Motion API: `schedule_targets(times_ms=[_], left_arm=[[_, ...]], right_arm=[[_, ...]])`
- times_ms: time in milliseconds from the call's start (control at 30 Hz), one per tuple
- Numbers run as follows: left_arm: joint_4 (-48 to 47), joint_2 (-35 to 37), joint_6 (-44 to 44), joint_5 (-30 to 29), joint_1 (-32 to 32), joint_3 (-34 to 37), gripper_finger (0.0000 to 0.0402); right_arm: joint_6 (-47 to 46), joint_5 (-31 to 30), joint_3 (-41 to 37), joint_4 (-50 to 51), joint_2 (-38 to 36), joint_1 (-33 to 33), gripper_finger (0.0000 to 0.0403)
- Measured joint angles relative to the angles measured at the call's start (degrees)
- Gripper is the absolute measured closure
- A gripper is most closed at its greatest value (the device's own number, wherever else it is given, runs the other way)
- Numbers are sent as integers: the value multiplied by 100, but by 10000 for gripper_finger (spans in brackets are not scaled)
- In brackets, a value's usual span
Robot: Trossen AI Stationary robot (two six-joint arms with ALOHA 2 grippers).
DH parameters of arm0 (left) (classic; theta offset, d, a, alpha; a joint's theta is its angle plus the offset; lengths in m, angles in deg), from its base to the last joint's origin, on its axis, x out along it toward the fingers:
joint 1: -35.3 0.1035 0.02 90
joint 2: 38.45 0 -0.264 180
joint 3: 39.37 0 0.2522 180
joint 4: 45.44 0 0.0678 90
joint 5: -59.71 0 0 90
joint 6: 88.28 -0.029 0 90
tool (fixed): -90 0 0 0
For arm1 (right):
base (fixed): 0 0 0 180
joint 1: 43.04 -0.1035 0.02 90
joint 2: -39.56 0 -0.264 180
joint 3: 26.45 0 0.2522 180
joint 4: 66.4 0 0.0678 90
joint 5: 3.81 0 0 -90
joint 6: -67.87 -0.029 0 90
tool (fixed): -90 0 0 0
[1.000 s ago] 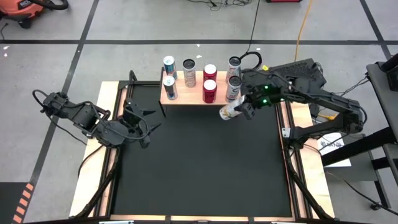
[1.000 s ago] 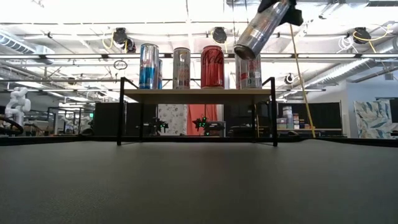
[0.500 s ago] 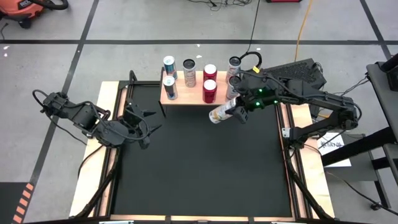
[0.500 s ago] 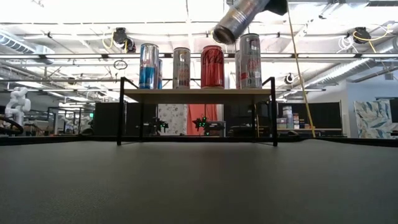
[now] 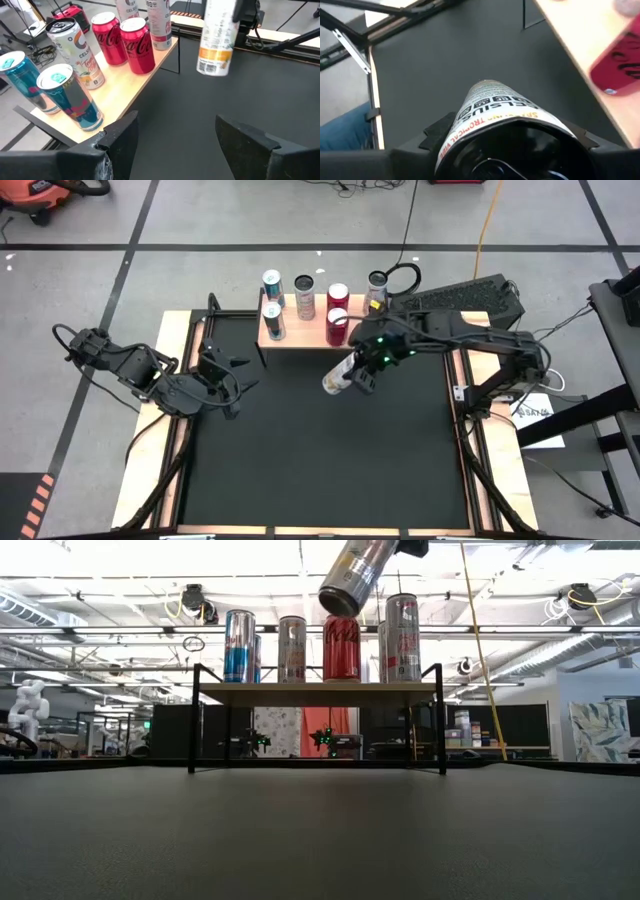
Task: Place canned beverage on shelf
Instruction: Put the white orange soda can on the shelf aligned with the other white orange soda can
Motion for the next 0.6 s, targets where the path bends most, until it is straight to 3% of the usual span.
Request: schedule_targets(times_ms=[300,600], left_arm=[[-79,-2,271,42,0,0,139],[-81,-2,275,110,0,0,139]], right_arm=[[-90,-1,90,-77,347,-113,176],[752,-24,1438,216,1115,16,176]])
